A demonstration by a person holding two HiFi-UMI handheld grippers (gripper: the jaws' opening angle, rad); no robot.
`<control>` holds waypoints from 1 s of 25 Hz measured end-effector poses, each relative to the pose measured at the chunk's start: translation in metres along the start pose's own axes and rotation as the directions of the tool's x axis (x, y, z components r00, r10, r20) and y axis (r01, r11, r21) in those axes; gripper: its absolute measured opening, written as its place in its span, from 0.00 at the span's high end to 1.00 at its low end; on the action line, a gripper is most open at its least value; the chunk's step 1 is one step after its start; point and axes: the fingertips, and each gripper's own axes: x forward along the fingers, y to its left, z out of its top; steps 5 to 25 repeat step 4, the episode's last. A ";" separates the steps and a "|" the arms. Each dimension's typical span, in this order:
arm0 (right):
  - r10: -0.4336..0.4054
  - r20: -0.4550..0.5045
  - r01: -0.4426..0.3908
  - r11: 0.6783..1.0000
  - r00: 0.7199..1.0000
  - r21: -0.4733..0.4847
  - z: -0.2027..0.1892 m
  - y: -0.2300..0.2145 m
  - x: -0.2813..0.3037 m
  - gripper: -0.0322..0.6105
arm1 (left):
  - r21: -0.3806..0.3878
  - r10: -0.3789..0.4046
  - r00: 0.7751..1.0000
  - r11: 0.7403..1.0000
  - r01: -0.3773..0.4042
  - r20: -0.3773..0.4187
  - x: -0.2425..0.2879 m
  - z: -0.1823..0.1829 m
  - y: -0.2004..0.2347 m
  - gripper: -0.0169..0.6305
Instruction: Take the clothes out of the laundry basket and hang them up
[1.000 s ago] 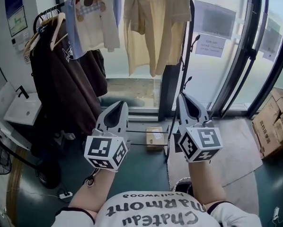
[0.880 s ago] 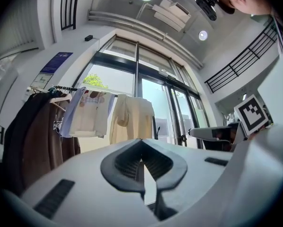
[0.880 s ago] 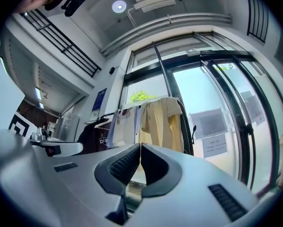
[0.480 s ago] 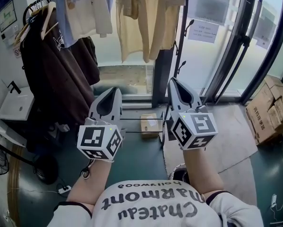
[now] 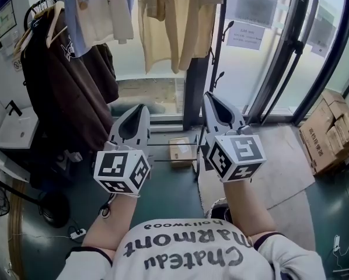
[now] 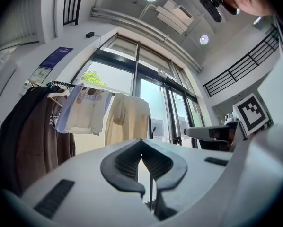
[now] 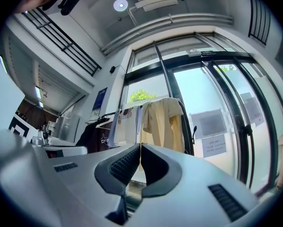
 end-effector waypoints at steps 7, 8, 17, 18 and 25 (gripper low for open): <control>0.005 0.004 -0.005 1.000 1.000 0.003 0.002 0.000 -0.004 0.90 | -0.004 -0.003 1.000 1.000 0.003 0.002 -0.002 0.001 -0.005 0.96; 0.005 0.004 -0.005 1.000 1.000 0.003 0.002 0.000 -0.004 0.90 | -0.004 -0.003 1.000 1.000 0.003 0.002 -0.002 0.001 -0.005 0.96; 0.005 0.004 -0.005 1.000 1.000 0.003 0.002 0.000 -0.004 0.90 | -0.004 -0.003 1.000 1.000 0.003 0.002 -0.002 0.001 -0.005 0.96; 0.005 0.004 -0.005 1.000 1.000 0.003 0.002 0.000 -0.004 0.90 | -0.004 -0.003 1.000 1.000 0.003 0.002 -0.002 0.001 -0.005 0.96; 0.005 0.004 -0.005 1.000 1.000 0.003 0.002 0.000 -0.004 0.90 | -0.004 -0.003 1.000 1.000 0.003 0.002 -0.002 0.001 -0.005 0.96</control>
